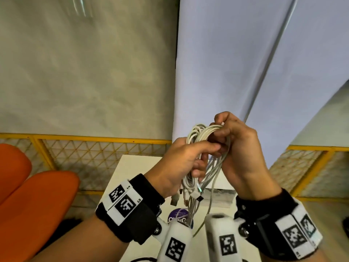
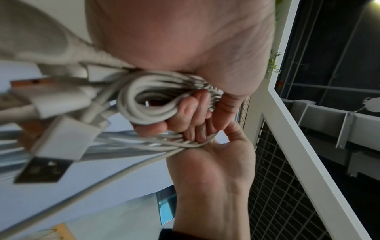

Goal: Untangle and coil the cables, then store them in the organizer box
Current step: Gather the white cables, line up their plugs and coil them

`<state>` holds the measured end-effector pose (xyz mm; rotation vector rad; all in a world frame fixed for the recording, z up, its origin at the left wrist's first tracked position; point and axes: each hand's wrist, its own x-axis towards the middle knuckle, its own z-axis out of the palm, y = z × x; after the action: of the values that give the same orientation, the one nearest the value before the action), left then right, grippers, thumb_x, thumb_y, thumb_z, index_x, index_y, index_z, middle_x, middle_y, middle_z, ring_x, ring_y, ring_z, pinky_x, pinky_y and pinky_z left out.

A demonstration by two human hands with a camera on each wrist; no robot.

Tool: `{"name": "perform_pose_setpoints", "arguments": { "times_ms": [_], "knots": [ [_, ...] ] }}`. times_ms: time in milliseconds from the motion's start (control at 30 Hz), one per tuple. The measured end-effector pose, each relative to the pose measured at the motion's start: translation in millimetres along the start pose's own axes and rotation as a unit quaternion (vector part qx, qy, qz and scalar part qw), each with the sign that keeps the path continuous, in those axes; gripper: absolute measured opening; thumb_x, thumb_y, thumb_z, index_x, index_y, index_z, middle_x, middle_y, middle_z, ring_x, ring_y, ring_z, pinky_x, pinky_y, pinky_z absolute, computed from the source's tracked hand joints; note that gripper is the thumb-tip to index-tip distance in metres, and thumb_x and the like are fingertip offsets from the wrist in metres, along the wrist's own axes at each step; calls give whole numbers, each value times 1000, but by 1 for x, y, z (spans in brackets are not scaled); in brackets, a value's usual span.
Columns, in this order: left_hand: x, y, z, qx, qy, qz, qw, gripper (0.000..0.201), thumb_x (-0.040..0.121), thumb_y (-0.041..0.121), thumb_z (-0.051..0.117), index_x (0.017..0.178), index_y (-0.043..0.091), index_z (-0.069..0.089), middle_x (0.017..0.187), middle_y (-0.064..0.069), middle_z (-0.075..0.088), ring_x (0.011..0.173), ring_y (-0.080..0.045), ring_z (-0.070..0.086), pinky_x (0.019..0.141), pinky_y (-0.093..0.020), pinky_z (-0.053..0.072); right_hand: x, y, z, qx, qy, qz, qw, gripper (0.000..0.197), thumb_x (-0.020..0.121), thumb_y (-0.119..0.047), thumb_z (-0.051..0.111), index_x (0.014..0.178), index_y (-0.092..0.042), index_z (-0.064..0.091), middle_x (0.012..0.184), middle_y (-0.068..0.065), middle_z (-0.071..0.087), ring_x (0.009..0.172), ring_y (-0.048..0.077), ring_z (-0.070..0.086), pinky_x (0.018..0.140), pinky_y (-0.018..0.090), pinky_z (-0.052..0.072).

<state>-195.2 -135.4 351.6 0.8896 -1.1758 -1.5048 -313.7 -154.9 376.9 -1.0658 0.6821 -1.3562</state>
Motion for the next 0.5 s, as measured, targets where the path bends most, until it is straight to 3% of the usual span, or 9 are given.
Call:
{"name": "perform_pose_setpoints", "arguments": {
  "times_ms": [100,233,267,333,400,500],
  "knots": [
    [-3,0,5,-18,-10,16,1000,38,86,36,70,52,20,60,45,7,34,39,-11,29,51,-32,29,-8,2,2,36,34,-2,999,16,58,-10,47,72,-16,49,56,4,37,49,18,34,50,29,25],
    [-5,2,8,-33,-14,35,999,39,78,53,67,64,20,52,49,3,29,38,-11,28,48,-30,32,-14,6,4,42,51,-1,998,17,65,-16,52,81,-18,55,79,15,43,68,30,37,55,31,33],
    [-6,3,8,-36,-11,38,999,40,77,55,66,65,20,51,49,4,30,39,-11,28,48,-30,31,-17,7,6,33,47,-4,998,13,71,-16,53,84,-18,57,81,16,45,66,30,40,53,30,37],
    [-6,6,9,-44,-2,45,998,40,77,56,64,61,21,53,48,5,31,39,-11,28,48,-29,29,-23,8,11,-2,50,-21,999,8,90,-16,52,90,-18,59,72,14,47,53,24,46,45,27,42],
    [-7,11,11,-40,12,44,998,43,77,58,61,55,21,56,47,5,30,40,-12,27,45,-23,29,-30,12,13,-82,70,-56,993,18,104,-21,44,96,-17,60,64,3,51,46,17,50,38,24,43],
    [-7,15,15,-17,29,42,999,49,82,59,56,51,21,63,48,3,27,41,-13,28,44,-21,29,-39,22,11,-204,84,-94,971,33,107,-35,33,94,-16,57,55,-4,60,45,11,56,43,28,48]
  ]
}}
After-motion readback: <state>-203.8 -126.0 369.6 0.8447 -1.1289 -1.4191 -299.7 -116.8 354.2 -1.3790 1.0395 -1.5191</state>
